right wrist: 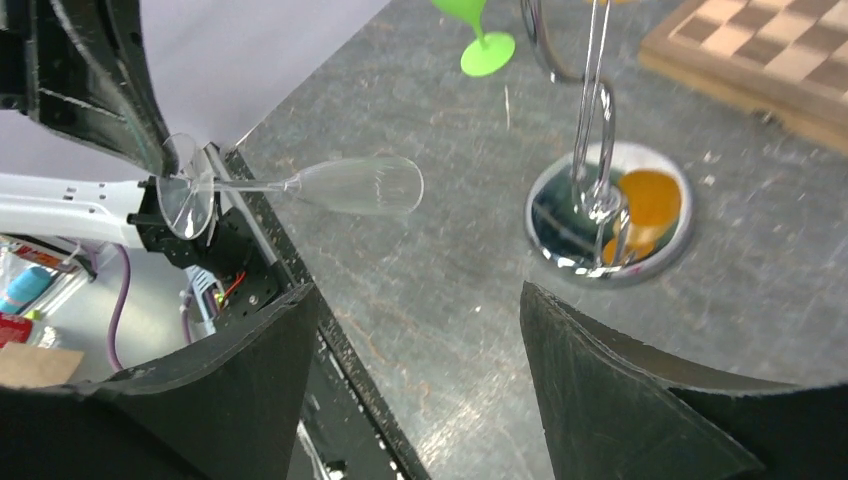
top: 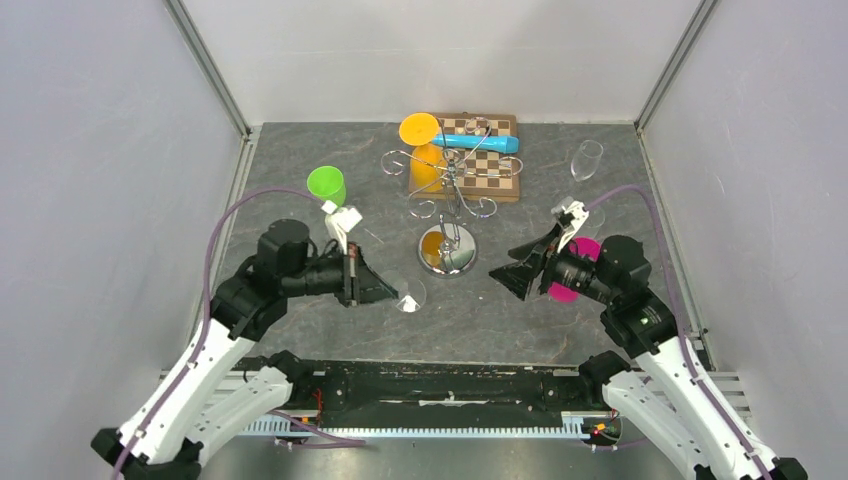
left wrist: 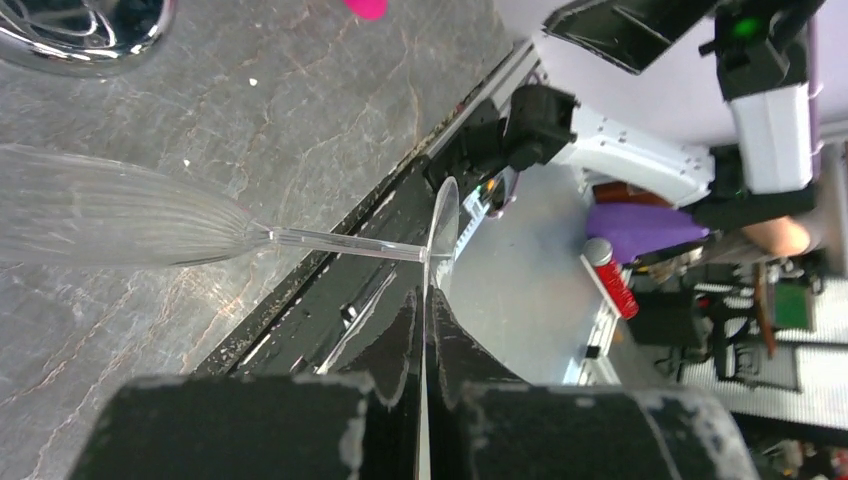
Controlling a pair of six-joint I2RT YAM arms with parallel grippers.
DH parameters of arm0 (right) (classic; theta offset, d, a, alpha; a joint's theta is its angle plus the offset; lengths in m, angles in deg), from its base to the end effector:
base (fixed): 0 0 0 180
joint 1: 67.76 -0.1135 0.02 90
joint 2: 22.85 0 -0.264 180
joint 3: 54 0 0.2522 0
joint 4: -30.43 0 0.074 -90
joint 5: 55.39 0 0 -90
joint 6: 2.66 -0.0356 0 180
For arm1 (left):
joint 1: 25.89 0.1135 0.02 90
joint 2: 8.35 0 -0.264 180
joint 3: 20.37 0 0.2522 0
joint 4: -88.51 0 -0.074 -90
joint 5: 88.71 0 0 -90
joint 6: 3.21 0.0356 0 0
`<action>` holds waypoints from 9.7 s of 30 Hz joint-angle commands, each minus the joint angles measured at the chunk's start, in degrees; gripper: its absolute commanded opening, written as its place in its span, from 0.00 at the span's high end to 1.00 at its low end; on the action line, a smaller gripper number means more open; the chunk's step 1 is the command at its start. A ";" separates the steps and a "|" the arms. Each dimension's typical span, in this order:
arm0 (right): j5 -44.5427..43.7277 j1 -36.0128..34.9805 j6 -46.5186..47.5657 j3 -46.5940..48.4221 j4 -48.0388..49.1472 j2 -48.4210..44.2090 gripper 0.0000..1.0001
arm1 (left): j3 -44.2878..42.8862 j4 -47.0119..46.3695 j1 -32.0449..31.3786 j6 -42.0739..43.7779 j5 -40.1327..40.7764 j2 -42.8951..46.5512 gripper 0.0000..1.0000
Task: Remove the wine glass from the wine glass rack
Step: Place the wine glass at the center of the board.
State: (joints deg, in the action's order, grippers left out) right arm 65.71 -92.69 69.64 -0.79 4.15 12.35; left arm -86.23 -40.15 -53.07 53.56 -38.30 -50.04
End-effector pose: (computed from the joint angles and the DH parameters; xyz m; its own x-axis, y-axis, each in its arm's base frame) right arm 0.1260 0.0789 0.3286 -0.3749 0.1128 -0.9202 -0.7458 0.5529 0.3717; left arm 0.1170 -0.0856 0.3460 -0.8091 -0.0593 -0.5847 0.4937 0.4711 -0.7310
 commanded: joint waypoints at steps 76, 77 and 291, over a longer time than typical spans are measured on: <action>-15.15 -34.21 -26.93 -10.96 20.14 12.49 0.95 | 1.73 -14.78 -69.17 15.20 67.35 -15.26 0.98; -14.95 -34.31 -26.72 -10.88 20.13 12.67 1.00 | 1.65 -14.24 -69.15 14.98 67.00 -15.21 0.98; -32.54 -36.86 19.14 -4.37 1.69 4.26 0.02 | -33.69 24.74 20.82 16.72 50.40 -40.01 0.98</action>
State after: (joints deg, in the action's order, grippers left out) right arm 32.92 -129.52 88.00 -5.67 3.72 16.64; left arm -117.79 -13.61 -33.60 68.25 14.57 -89.32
